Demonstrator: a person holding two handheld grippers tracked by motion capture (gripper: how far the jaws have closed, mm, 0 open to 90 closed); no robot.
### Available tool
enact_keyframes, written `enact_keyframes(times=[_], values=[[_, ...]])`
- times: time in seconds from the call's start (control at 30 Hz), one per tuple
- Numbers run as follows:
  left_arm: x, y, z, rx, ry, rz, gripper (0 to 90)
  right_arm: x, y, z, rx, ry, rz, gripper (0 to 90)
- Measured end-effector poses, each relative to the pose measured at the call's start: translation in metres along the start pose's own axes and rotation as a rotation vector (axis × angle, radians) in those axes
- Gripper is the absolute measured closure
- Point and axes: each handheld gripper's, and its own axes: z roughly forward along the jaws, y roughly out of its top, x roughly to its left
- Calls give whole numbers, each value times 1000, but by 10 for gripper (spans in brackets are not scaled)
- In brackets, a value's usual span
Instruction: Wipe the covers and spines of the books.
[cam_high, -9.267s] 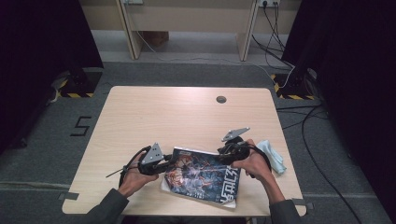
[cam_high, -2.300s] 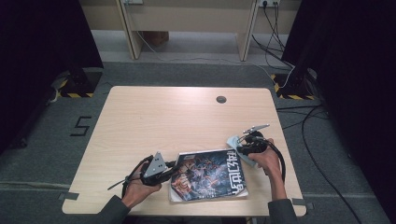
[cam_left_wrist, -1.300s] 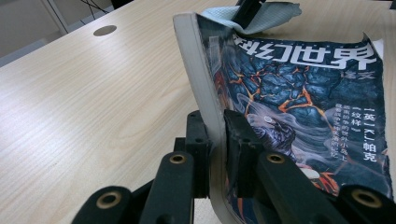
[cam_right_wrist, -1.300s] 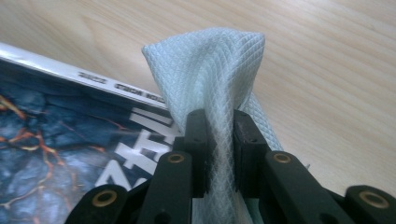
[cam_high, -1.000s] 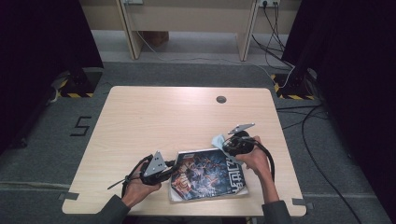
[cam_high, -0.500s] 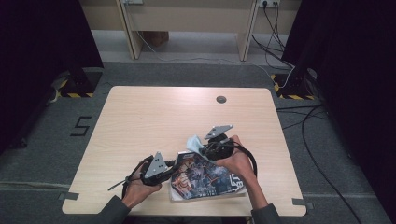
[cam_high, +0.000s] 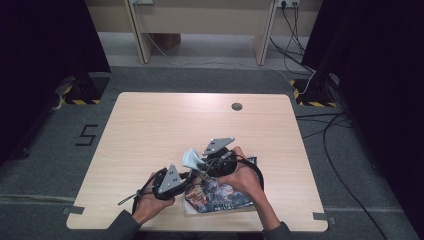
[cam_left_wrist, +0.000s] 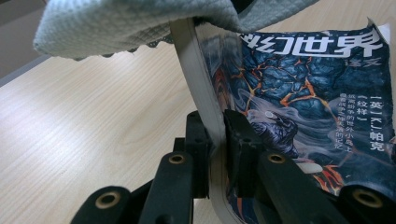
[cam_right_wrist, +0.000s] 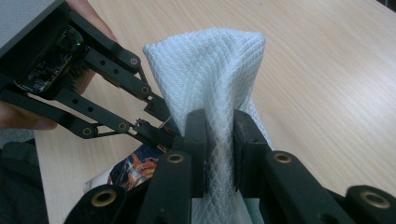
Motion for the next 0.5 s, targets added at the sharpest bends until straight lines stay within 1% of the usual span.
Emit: enact_keyframes(times=[0.03,0.1,0.17,0.27,0.33,0.37,0.4,0.5], values=[[0,0,0,0,-1,0,802,-2,-1,0,1,-3,-3,785],[0,0,0,0,1,0,801,-6,-4,-1,13,-13,11,784],[-1,0,0,5,3,13,800,-13,-8,-1,23,-10,22,784],[-1,0,0,4,4,10,798,-27,-18,-2,43,-18,60,784],[-1,0,0,7,3,19,798,-35,-24,-3,53,-14,88,784],[-1,0,0,4,2,17,797,-38,-26,-4,55,-16,94,784],[-1,0,0,4,1,13,797,-43,-30,-4,62,-23,110,784],[-1,0,0,6,1,18,796,-53,-38,-5,72,-27,142,783]])
